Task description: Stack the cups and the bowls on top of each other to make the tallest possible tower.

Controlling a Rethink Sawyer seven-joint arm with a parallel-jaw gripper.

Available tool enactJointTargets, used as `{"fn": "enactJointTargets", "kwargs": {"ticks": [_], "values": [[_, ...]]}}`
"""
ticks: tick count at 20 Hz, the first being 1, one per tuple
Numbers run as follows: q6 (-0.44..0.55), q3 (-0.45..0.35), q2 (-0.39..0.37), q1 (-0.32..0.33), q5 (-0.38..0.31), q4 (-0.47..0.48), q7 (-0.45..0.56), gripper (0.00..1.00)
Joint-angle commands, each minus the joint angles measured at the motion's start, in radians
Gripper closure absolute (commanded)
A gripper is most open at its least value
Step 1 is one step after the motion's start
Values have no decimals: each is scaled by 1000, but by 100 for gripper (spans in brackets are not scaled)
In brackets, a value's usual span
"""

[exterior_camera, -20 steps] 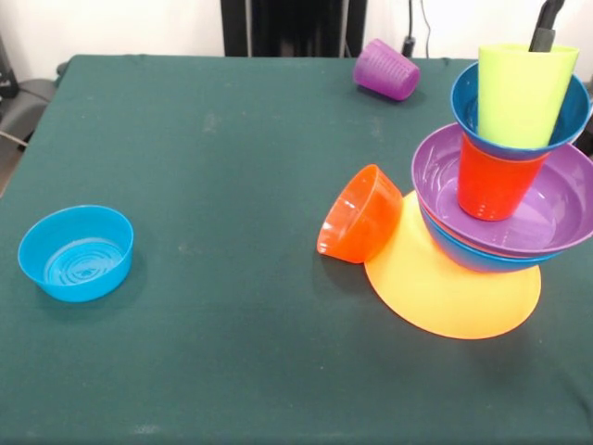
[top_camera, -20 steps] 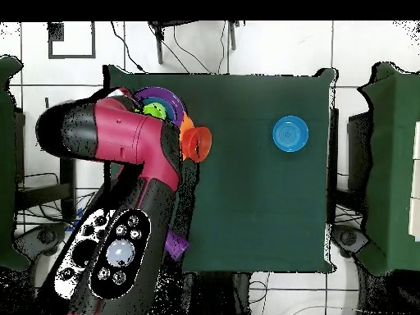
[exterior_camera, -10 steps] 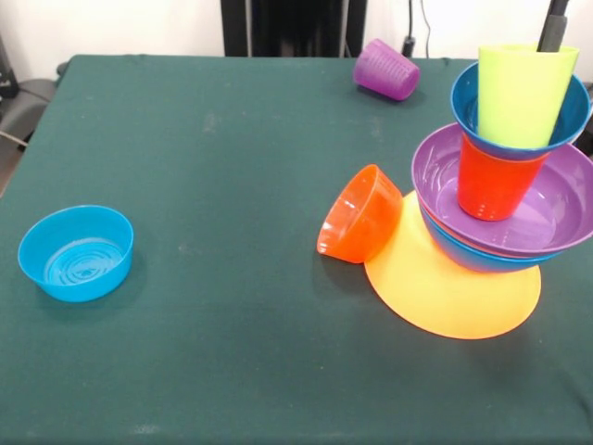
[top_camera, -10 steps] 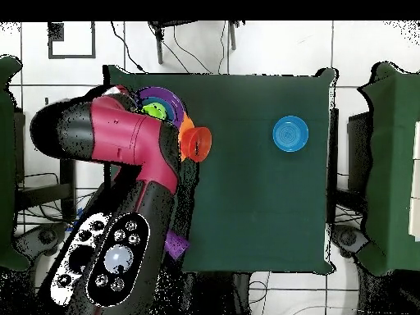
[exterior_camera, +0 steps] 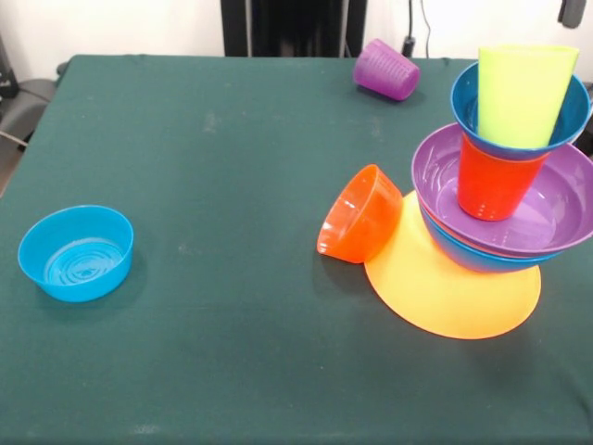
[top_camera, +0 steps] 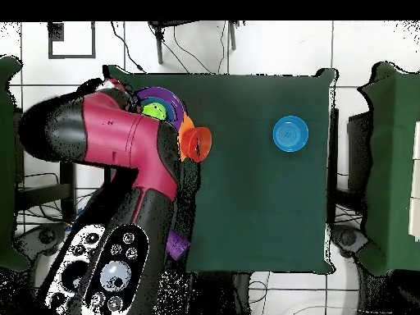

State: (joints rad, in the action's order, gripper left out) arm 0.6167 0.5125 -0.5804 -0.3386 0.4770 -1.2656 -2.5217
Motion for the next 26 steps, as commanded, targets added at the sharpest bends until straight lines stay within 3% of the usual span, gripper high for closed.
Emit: {"fn": "enactJointTargets", "kwargs": {"ticks": [1, 18, 26], "values": [[35, -64, 1, 15, -15, -120, -147, 0], [3, -96, -29, 75, -43, -140, -68, 0], [-37, -113, -30, 123, -89, -130, 11, 0]]}}
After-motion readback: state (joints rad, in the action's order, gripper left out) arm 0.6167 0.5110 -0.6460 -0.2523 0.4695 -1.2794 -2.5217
